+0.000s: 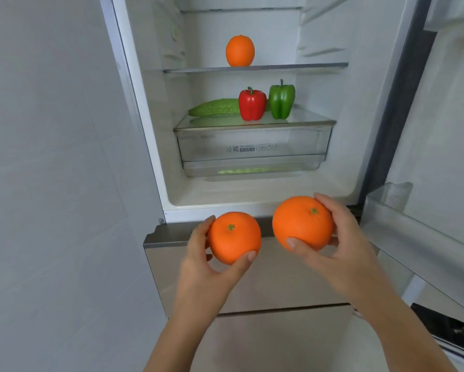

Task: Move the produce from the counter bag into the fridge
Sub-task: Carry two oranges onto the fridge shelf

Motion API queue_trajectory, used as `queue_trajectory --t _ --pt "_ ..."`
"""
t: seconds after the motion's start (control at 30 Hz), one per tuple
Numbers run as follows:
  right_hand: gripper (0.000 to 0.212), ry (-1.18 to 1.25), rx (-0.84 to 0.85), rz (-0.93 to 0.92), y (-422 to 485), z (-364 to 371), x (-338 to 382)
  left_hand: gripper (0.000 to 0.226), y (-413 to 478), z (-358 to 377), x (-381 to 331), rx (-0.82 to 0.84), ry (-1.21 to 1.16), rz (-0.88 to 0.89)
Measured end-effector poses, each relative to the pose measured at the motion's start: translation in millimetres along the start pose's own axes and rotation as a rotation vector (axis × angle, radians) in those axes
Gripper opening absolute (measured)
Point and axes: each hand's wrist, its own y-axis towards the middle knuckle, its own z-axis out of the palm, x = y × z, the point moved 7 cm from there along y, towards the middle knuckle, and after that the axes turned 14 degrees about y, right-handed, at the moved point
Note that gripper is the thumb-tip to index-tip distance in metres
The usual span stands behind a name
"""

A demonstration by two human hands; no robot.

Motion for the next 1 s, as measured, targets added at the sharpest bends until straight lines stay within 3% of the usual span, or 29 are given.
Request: queue_trajectory --t 0.23,0.5,0.77,1.0 --pt "0.075 -0.035 -0.117 -0.1 95.8 25.5 11.2 0.077 115.7 -18.1 -13.2 -0.022 0.01 0.141" --pt "0.067 0.025 -0.206 -0.217 191.3 23.1 46.1 0.065 239.2 -47.8 -67.4 -0.19 -0.042 0.277" --pt "0.058 0.049 -0.219 -0.321 290.5 -6.1 76.9 0.075 305.2 -54.1 -121.6 -0.38 0.103 0.42" --pt "0.054 0.052 -0.177 -0.335 376.0 -5.0 77.3 0.071 377.0 -53.2 -135.2 -0.336 0.166 0.291"
